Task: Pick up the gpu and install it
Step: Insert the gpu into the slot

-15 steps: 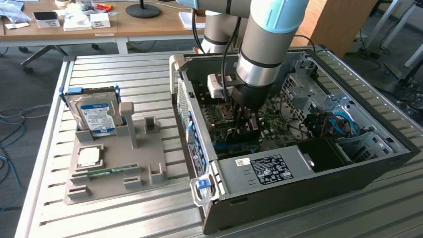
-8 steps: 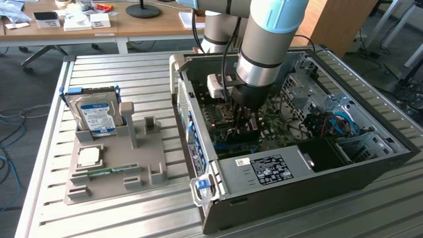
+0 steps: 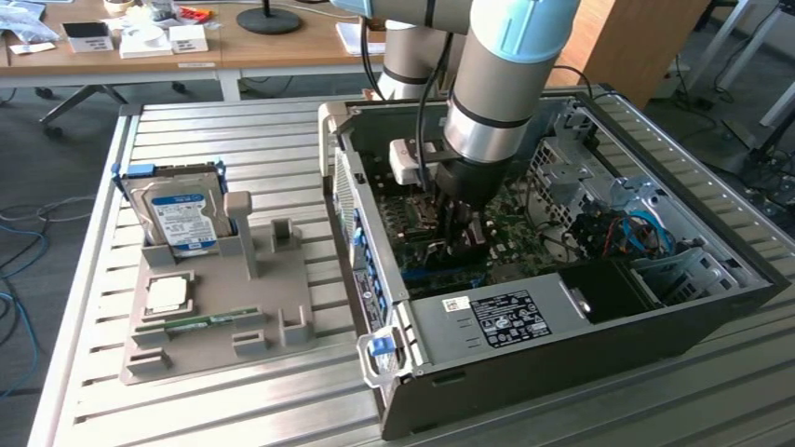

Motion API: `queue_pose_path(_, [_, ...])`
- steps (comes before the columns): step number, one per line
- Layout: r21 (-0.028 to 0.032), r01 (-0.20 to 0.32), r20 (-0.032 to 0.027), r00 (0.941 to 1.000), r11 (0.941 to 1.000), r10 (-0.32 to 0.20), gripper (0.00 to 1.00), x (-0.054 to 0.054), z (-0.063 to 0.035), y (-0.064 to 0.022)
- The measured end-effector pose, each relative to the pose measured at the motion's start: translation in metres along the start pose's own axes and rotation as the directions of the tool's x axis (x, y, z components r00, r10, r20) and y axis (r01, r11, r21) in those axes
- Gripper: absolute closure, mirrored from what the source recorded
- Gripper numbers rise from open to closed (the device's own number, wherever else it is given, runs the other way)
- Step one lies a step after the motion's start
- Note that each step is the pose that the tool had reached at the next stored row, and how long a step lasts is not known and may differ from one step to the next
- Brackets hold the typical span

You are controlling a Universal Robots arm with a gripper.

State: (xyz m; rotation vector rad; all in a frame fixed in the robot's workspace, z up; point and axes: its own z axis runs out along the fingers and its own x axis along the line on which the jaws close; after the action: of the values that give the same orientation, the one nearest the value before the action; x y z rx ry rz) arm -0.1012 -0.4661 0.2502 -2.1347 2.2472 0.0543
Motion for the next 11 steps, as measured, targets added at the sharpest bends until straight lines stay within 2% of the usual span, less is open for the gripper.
queue_pose_path(1, [-0.0001,0.000,-0.0002,1.0000,1.0000,0.000,0.60,0.0000,-0.0001,0.0000])
queue_pose_path(11, [-0.0002,0.000,0.0007,1.0000,1.0000,0.000,0.60,-0.0018,0.0000,0.0002])
